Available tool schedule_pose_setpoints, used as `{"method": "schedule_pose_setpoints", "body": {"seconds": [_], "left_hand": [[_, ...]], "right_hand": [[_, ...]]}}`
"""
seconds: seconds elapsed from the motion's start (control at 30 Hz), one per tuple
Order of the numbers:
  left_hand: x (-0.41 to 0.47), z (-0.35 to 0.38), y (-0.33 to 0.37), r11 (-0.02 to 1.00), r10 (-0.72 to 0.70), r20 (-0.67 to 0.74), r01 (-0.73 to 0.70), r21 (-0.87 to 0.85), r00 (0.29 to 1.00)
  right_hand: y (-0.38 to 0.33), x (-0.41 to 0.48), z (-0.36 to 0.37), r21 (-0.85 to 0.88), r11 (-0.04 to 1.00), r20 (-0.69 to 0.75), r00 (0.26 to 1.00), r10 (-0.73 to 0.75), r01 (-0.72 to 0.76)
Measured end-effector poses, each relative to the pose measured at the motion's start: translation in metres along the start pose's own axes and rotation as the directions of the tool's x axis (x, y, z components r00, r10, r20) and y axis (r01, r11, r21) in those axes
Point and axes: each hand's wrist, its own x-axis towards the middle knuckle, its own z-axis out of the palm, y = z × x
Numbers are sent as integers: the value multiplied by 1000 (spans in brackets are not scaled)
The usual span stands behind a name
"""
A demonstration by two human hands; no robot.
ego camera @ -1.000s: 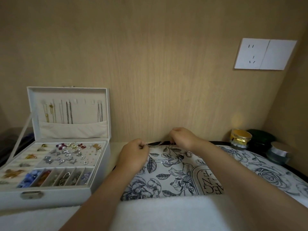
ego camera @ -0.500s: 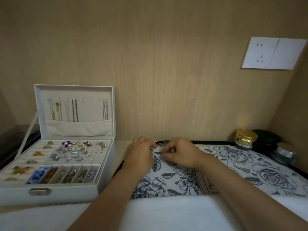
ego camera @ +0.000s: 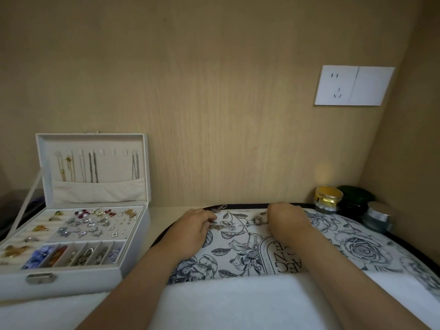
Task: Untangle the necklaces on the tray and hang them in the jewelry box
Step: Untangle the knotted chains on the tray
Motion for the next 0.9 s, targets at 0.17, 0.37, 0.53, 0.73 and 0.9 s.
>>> {"method": "schedule_pose_setpoints", "body": {"seconds": [0.17, 0.37, 0.53, 0.73, 0.9], "left_hand": [[2, 3, -2, 1000, -10, -19, 11, 23, 1000], [3, 3, -8, 999, -44, -42, 43, -12, 998], [2, 1, -6, 999, -46, -66, 48, 16, 997], [4, 2, 4, 981, 67, -16, -62, 184, 998], [6, 0, -1, 958, 62, -2, -59, 280, 998]], "right_hand": [[-12, 1, 9, 243, 944, -182, 967, -179, 221], [-40, 1, 10, 510, 777, -174, 929, -326, 369], [-20, 6, 3, 308, 921, -55, 971, -233, 238], [-8, 3, -7, -25, 996, -48, 995, -82, 81], [-16, 6, 8, 335, 909, -132, 968, -215, 248]]}}
